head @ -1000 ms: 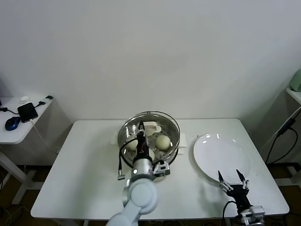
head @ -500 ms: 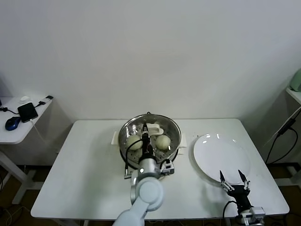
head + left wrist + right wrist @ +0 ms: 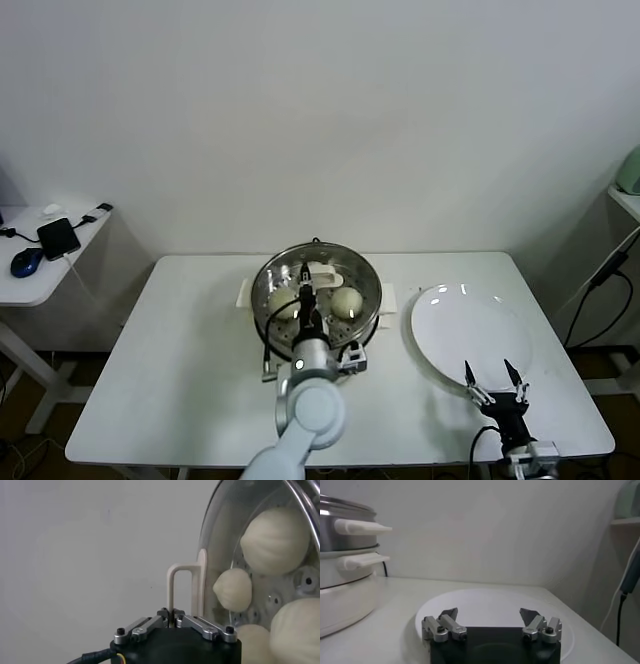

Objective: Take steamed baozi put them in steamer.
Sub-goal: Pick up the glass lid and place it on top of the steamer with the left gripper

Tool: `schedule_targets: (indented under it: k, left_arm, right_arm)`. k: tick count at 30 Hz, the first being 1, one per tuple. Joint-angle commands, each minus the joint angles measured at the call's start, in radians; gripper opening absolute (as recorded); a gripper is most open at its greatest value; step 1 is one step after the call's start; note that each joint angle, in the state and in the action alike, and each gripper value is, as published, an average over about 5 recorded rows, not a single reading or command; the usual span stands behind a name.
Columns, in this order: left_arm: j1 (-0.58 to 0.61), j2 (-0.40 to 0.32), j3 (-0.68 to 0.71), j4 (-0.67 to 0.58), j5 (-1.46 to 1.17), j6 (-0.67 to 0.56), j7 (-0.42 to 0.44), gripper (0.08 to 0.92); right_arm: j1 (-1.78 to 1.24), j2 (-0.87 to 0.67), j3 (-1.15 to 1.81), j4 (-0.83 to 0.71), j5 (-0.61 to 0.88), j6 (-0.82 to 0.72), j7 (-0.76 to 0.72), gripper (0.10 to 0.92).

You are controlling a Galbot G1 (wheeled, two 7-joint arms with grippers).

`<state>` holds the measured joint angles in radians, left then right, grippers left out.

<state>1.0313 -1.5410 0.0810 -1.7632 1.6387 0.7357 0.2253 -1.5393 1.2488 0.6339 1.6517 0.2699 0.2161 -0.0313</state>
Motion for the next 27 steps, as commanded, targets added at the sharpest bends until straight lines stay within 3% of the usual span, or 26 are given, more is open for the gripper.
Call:
schedule_targets:
  k: [1, 4, 10, 19, 23, 27]
  left_arm:
    - [0.001, 0.0, -0.004, 0.009, 0.002, 0.05, -0.003, 0.142]
    - [-0.002, 0.0, 0.0, 0.01, -0.003, 0.05, -0.012, 0.18]
    - [-0.001, 0.013, 0.006, -0.009, -0.02, 0.05, -0.011, 0.345]
    - [0.038, 0.073, 0.039, -0.172, -0.137, 0.042, 0.018, 0.604]
    - [0.082, 0.104, 0.03, -0.268, -0.295, -0.015, -0.053, 0.725]
    - [0.151, 0.116, -0.056, -0.356, -0.595, -0.17, -0.162, 0.807]
  right_arm:
    - [-0.003, 0.004, 0.0, 0.004, -0.012, 0.009, -0.001, 0.823]
    - [-0.007, 0.005, 0.001, 0.009, -0.016, 0.01, -0.005, 0.823]
    - [-0.013, 0.002, 0.003, 0.022, -0.01, -0.004, -0.015, 0.823]
    - [-0.016, -0.009, 0.0, 0.043, 0.019, -0.021, 0.0, 0.823]
    - [-0.016, -0.008, 0.004, 0.045, 0.023, 0.005, -0.019, 0.823]
    - [-0.014, -0.005, 0.007, 0.054, 0.04, 0.027, -0.031, 0.823]
